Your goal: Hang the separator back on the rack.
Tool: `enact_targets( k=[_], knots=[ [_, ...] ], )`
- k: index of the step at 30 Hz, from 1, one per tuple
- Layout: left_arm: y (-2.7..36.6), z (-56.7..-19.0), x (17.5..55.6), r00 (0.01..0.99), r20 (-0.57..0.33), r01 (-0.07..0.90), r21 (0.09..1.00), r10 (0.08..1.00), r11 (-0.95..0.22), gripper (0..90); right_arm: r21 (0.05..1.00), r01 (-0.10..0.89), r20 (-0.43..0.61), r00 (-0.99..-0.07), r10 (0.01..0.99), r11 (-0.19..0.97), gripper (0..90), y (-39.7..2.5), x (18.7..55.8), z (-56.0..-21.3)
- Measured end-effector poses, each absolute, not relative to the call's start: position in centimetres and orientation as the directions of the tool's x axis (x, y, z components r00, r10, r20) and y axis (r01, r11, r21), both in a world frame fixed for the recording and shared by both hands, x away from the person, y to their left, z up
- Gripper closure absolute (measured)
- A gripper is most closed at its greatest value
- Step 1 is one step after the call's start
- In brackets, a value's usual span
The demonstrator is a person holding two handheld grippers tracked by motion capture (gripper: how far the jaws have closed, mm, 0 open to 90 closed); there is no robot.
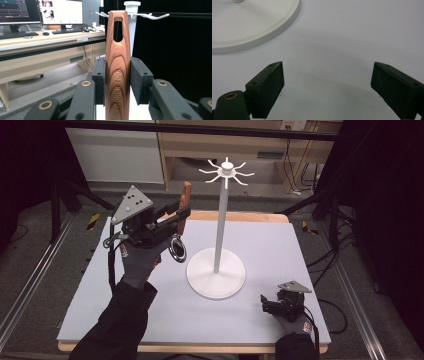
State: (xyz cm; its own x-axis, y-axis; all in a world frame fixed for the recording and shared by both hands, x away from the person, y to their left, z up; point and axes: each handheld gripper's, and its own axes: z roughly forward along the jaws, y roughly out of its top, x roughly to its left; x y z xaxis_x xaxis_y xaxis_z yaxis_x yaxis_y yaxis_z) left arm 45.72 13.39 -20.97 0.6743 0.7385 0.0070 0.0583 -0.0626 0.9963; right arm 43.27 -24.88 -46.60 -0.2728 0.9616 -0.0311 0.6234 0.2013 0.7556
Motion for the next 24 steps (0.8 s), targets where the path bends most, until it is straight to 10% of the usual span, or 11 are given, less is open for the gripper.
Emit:
enact_targets(
  k=[24],
  knots=[
    [11.2,-19.3,45.9,0.685,0.044,0.034,0.995,0.727,-0.092,67.2,0.757,0.626,-0.018,-0.269,0.963,0.188,11.8,-25.0,43.3,-46.6]
  ],
)
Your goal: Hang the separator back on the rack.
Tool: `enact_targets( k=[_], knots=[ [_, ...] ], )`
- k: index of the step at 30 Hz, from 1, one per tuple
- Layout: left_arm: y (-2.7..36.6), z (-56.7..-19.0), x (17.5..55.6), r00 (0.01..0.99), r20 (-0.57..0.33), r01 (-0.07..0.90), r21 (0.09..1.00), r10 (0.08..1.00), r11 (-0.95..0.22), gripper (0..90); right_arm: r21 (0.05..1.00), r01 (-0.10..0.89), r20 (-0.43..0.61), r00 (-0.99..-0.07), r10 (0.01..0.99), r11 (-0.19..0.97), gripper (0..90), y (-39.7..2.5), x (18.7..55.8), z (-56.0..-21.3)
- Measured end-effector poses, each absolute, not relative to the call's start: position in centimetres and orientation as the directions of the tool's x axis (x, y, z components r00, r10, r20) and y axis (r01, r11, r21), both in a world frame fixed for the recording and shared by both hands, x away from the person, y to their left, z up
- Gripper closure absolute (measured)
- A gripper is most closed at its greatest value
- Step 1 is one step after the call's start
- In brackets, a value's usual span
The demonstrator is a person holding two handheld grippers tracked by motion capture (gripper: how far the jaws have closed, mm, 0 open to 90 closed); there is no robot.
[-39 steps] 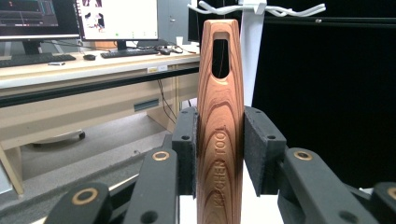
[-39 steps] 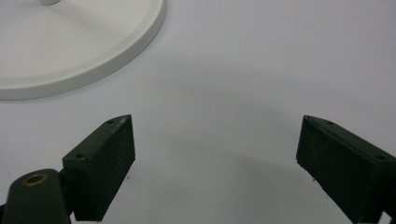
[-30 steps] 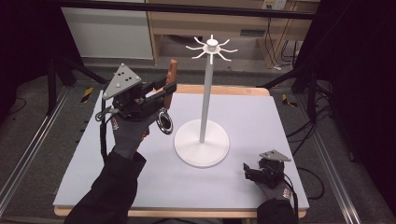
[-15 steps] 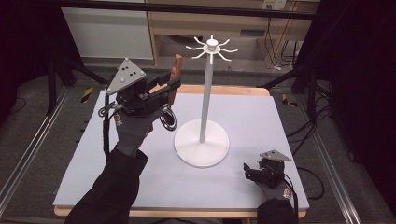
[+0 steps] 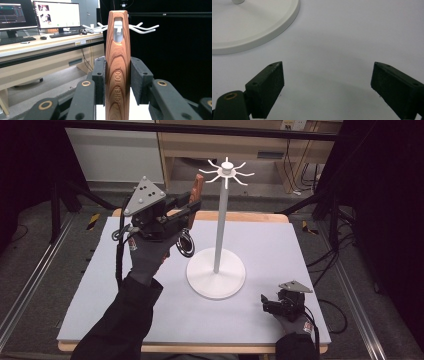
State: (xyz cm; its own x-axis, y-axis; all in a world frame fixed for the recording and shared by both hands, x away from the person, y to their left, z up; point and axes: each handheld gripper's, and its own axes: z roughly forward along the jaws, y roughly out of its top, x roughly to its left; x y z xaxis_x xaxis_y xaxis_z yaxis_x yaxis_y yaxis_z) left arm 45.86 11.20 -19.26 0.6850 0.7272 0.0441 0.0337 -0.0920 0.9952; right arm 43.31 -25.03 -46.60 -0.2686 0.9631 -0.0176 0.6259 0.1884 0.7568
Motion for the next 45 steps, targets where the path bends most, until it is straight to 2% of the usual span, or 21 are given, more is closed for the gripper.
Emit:
enact_targets(
  k=[45],
  knots=[
    [8.9,-19.9,47.9,0.676,0.051,0.049,0.992,0.735,-0.113,67.1,0.760,0.623,-0.011,-0.270,0.963,0.183,11.7,-25.1,43.3,-46.6]
  ],
)
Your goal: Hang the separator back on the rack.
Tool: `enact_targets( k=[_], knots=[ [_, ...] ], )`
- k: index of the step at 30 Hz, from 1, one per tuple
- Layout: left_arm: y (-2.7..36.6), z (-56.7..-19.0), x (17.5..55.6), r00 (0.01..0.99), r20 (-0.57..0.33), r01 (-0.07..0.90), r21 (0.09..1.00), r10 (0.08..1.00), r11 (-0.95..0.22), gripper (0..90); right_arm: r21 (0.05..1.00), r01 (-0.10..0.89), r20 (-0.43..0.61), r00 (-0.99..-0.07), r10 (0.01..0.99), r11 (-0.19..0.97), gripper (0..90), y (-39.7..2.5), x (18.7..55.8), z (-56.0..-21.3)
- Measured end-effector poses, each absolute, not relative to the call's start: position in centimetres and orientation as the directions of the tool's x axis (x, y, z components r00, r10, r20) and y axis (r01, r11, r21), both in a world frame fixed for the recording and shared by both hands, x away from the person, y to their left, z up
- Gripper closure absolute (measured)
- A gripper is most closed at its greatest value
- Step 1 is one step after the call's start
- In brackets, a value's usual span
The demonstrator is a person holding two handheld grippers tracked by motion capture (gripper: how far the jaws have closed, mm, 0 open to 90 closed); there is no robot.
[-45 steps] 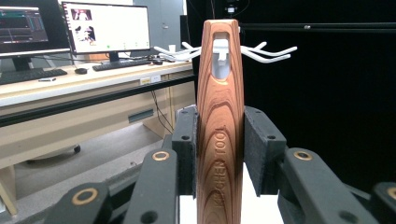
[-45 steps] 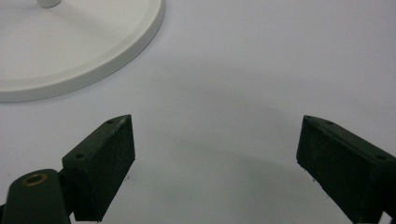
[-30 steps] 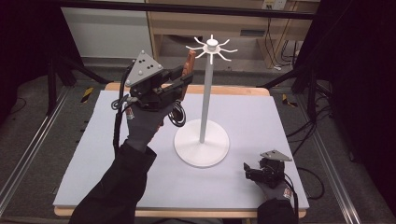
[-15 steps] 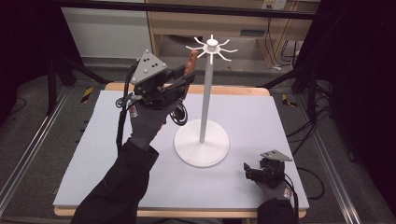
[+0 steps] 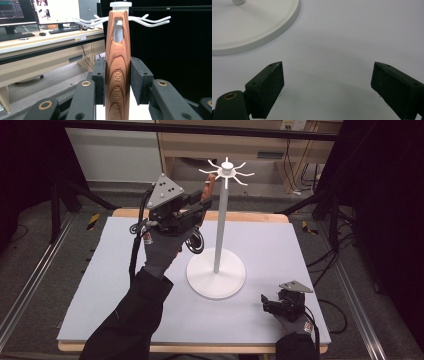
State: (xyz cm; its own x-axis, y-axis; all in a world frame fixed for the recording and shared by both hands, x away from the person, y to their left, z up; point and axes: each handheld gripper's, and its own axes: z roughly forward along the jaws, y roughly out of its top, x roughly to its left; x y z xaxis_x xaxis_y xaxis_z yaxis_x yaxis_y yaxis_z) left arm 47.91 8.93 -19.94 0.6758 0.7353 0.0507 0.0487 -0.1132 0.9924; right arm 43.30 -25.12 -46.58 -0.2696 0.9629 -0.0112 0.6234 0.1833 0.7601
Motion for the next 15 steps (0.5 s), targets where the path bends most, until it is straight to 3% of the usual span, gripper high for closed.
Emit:
enact_targets(
  k=[15],
  knots=[
    [8.48,-20.55,48.11,0.676,0.064,0.052,0.990,0.734,-0.134,66.4,0.757,0.627,-0.011,-0.272,0.962,0.186,11.7,-25.04,43.34,-46.63]
  ],
)
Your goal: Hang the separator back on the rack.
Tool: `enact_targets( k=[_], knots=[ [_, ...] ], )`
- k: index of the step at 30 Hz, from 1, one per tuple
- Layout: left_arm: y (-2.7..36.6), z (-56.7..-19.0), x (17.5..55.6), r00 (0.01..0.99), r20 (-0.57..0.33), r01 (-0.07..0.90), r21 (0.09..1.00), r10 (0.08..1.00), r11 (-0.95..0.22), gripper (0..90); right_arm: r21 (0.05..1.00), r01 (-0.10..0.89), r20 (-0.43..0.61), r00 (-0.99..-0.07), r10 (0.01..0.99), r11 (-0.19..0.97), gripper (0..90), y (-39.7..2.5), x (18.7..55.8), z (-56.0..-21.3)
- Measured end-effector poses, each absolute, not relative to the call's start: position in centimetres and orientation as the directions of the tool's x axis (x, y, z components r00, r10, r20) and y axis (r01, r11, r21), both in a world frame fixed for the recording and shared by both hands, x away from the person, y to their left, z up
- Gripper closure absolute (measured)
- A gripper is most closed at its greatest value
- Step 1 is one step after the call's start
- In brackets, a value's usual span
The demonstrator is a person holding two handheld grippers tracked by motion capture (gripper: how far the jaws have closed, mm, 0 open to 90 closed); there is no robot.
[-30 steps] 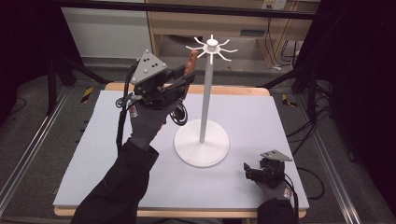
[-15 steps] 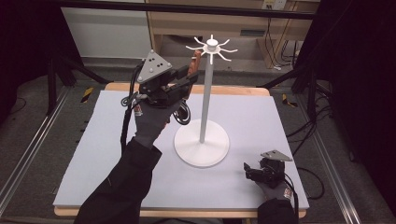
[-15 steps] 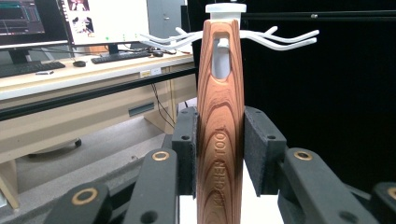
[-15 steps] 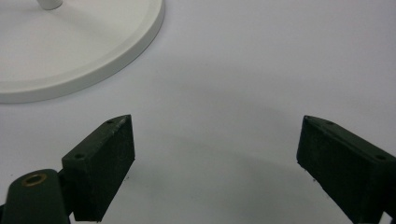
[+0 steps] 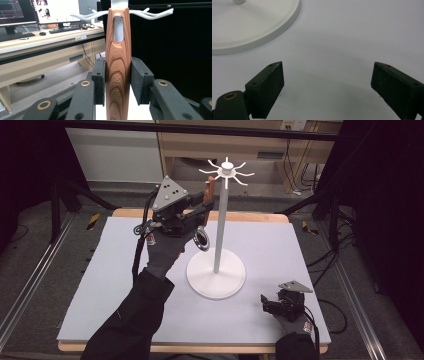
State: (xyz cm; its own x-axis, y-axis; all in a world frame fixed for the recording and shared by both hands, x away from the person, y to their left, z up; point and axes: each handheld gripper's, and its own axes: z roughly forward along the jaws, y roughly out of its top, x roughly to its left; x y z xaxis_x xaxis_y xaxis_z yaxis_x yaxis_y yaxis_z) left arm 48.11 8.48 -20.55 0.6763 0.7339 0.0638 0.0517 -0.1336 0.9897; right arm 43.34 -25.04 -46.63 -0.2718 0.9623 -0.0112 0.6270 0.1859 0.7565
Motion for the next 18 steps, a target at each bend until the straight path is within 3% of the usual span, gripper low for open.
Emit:
enact_targets(
  k=[7,18],
  knots=[
    [8.49,-20.55,48.11,0.676,0.070,0.046,0.989,0.734,-0.137,66.0,0.756,0.627,-0.011,-0.271,0.963,0.186,11.7,-25.03,43.36,-46.66],
    [8.79,-20.87,47.63,0.675,0.087,0.033,0.988,0.733,-0.148,55.8,0.756,0.628,-0.013,-0.270,0.963,0.186,11.7,-25.02,43.36,-46.66]
  ],
)
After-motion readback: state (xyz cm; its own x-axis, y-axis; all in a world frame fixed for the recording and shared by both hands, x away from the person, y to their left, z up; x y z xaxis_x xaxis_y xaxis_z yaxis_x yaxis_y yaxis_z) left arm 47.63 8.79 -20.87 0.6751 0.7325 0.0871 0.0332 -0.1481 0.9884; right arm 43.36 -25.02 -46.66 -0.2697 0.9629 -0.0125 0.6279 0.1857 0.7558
